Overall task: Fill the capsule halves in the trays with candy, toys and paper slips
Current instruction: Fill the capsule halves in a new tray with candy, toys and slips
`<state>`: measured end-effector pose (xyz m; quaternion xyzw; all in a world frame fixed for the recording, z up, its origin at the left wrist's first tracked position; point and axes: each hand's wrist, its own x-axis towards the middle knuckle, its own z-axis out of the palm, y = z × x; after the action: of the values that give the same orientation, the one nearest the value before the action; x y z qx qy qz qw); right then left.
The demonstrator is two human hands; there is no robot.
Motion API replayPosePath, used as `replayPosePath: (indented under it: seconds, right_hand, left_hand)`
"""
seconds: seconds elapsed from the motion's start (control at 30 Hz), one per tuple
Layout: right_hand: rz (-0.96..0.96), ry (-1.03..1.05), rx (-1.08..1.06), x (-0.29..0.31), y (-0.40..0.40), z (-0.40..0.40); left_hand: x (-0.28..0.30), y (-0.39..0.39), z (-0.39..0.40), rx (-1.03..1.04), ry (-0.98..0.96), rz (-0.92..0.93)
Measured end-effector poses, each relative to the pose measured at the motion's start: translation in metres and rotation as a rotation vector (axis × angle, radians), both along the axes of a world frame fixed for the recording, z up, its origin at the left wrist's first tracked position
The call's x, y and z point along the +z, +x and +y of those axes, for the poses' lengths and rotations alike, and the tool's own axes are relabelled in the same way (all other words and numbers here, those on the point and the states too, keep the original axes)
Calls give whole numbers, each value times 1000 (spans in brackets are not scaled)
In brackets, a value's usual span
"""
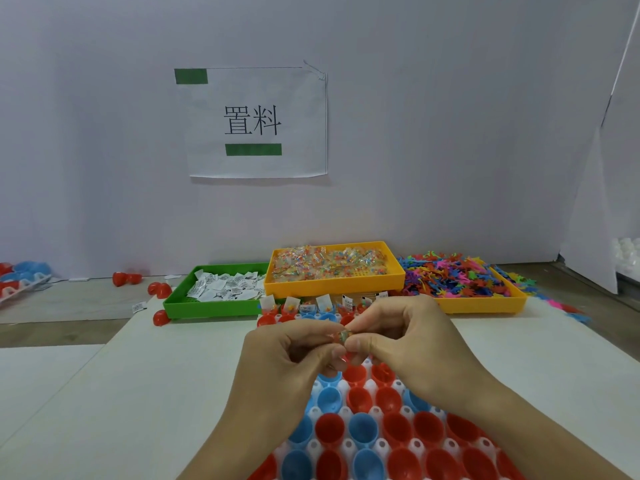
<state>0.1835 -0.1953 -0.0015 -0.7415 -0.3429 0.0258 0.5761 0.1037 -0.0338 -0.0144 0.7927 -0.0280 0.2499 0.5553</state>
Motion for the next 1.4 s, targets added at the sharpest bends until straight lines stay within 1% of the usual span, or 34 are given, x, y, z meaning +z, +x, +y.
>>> replayPosePath:
  seconds: [0.4, 0.53, 0.7, 0.8, 0.97, 1.07, 1.13, 1.2, 1.3, 1.4]
  right_hand:
    - [-36, 49, 61, -4, -4, 2]
    - [11, 31, 48, -3, -3, 4]
    - [89, 2, 108, 3, -3, 0]
    - [99, 32, 100, 2, -2, 0]
    - [59, 52, 70, 1, 1, -1]
    - [7, 38, 13, 3, 6, -6]
    - [-66, -10, -74, 4, 15, -12]
    - [-139, -131, -130, 5, 24, -21]
    - [-219, -345, -108, 1, 31, -28]
    - [-288, -470, -73, -4, 32, -26]
  left_hand:
    - [-1, 2, 5, 70, 114, 19]
    - [-1, 2, 5, 80, 132, -18]
    - [-1, 0, 5, 98, 182, -62]
    - [0, -1, 4, 99, 196, -96]
    - [1, -3, 2, 61, 221, -90]
    - [4, -3, 4, 96, 219, -101]
    - [5, -2, 9, 127, 205, -113]
    - [4, 0, 16, 168, 187, -119]
    - [3, 2, 23, 231, 195, -113]
    - [2, 3, 26, 274, 229, -105]
